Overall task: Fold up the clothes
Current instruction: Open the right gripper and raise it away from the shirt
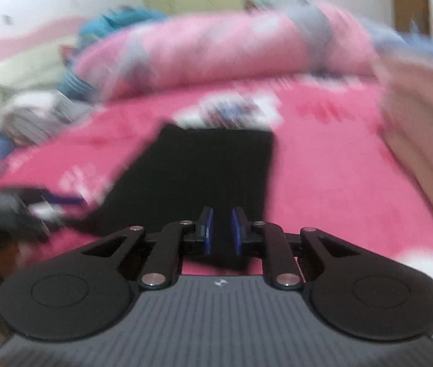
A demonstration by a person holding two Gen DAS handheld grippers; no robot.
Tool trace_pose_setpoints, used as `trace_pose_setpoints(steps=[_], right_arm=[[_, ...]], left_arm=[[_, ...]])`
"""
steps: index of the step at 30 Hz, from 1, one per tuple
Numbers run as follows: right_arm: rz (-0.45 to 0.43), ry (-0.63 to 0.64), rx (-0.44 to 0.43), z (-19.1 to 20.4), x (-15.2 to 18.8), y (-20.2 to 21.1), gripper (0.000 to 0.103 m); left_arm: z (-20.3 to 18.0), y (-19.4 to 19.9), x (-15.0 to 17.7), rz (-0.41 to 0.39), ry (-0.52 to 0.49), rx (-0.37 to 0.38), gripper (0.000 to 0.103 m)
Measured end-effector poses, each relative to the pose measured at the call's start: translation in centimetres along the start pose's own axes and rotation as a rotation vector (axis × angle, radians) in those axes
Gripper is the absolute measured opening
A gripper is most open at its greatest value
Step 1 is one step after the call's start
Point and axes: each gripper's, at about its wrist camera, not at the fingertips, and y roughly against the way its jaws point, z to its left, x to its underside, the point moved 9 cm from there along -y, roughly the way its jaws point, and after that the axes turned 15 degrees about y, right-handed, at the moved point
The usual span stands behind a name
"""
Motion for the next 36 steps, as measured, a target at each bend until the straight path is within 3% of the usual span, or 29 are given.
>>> trace_pose_setpoints(steps=[2, 6, 10, 13, 17, 20, 24, 26, 29, 30, 33, 36], right_arm=[[-0.035, 0.039, -0.052, 1.6, -1.8, -2.0, 0.013], [0.007, 0.099, -0.118, 4.2, -2.2, -7.9, 0.013], [0.150, 0.153, -0.139, 5.6, 0.7, -10.0, 0.013], [0.205, 0.182, -0.172, 5.7, 1.6, -8.7, 0.013], [0.172, 0.178, -0.167, 3.8, -3.2, -10.4, 0.013], [0.124, 0.179, -0.195, 2.8, -7.2, -15.8, 0.013], [0.191, 0.173, -0.209, 2.0, -7.7, -23.8, 0.011], [0.240, 0.220, -0.087, -0.5, -7.0, -27.4, 0.009], [0.215, 0.046, -0.045, -3.9, -8.2, -28.5, 0.012], [0.202, 0.054, -0.033, -3.8, -9.0, -28.0, 0.015], [0.155, 0.083, -0.160, -0.7, -10.7, -26.9, 0.015], [0.226, 0.128, -0.163, 0.6, -9.9, -30.1, 0.011]], left_arm=[[-0.4, 0.2, -1.3, -0.036, 0.001, 0.000, 0.063], [-2.4, -0.2, -2.6, -0.094, -0.044, 0.050, 0.063], [-2.0, -3.2, 0.0, 0.017, -0.059, 0.043, 0.059], [-1.1, -3.4, 0.1, 0.027, 0.012, 0.098, 0.062], [-0.8, -3.7, 0.4, 0.029, 0.037, 0.119, 0.062], [-0.9, -3.6, 0.8, 0.020, 0.011, 0.105, 0.062], [-0.9, -3.7, 0.8, 0.020, 0.009, 0.114, 0.062], [-0.7, -3.6, 0.8, 0.021, 0.016, 0.123, 0.062], [-0.6, -3.6, 0.9, 0.020, 0.027, 0.136, 0.062], [-0.6, -3.5, 0.9, 0.020, 0.029, 0.141, 0.063], [-0.6, -3.5, 0.9, 0.017, 0.032, 0.148, 0.064], [-0.7, -3.5, 0.9, 0.017, 0.034, 0.152, 0.064]])
